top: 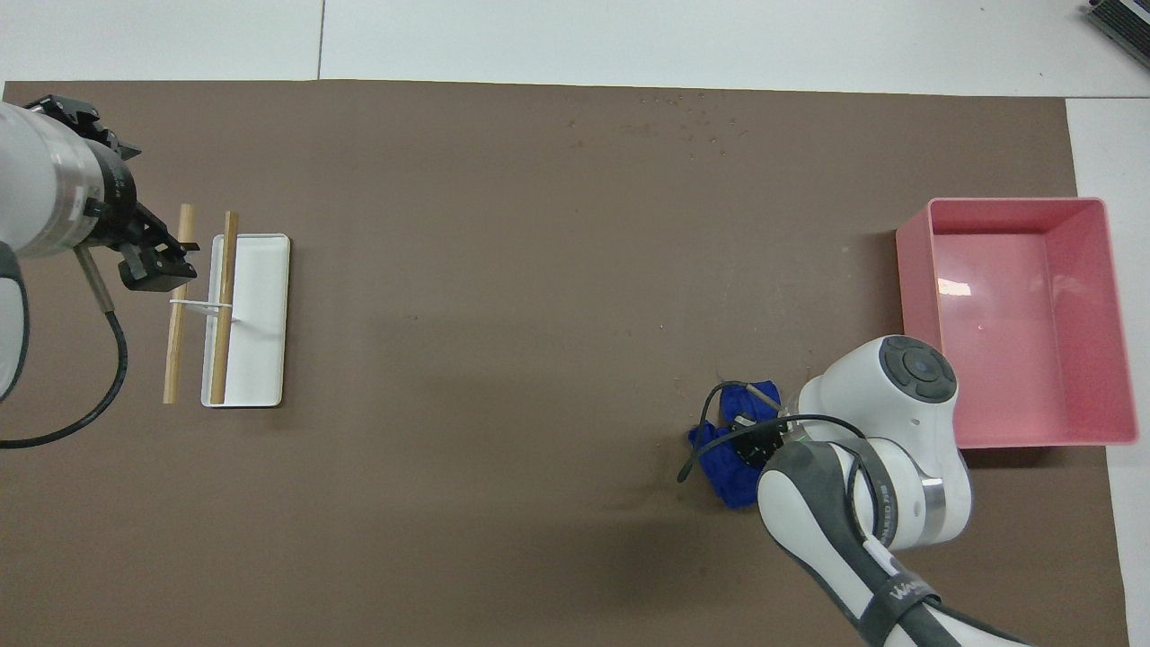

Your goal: Wipe water with towel using both arms

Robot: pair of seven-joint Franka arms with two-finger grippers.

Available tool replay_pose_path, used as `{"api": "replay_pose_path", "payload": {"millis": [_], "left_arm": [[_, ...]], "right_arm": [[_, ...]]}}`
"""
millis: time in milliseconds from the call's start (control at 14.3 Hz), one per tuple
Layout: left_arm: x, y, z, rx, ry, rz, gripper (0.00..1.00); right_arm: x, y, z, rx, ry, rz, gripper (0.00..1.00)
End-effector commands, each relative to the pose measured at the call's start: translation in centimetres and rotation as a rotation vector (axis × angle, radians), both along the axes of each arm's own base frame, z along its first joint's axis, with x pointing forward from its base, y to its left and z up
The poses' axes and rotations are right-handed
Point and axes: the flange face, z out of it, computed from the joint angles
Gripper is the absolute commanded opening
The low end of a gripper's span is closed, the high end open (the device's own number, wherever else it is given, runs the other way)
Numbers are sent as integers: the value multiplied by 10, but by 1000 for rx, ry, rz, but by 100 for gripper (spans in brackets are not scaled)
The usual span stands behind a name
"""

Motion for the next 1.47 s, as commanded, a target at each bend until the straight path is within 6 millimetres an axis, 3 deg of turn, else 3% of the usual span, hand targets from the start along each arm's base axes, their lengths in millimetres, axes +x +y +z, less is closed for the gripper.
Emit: {"api": "replay_pose_path", "payload": {"millis": [0, 210, 350, 630, 840, 1120, 1399], "left_arm": [[-6, 2, -1, -1, -8, 2, 100], [-6, 2, -1, -1, -8, 2, 100], [-6, 2, -1, -1, -8, 2, 100], [-6, 2, -1, -1, -8, 2, 100], [-6, 2, -1, -1, -8, 2, 100], [-6, 2, -1, -1, -8, 2, 100], [-6, 2, -1, -1, -8, 2, 100]], "right_arm": [[-39, -19, -36, -70, 96, 204, 0], [-28, -33, -30, -60, 48, 356, 0], [-4, -51, -10, -55, -9, 327, 0], [43, -44, 42, -53, -117, 309, 0], [70, -63, 90, -49, -124, 270, 0], [99, -113, 157, -53, -159, 186, 0], [123, -189, 200, -88, -235, 230, 0]]}}
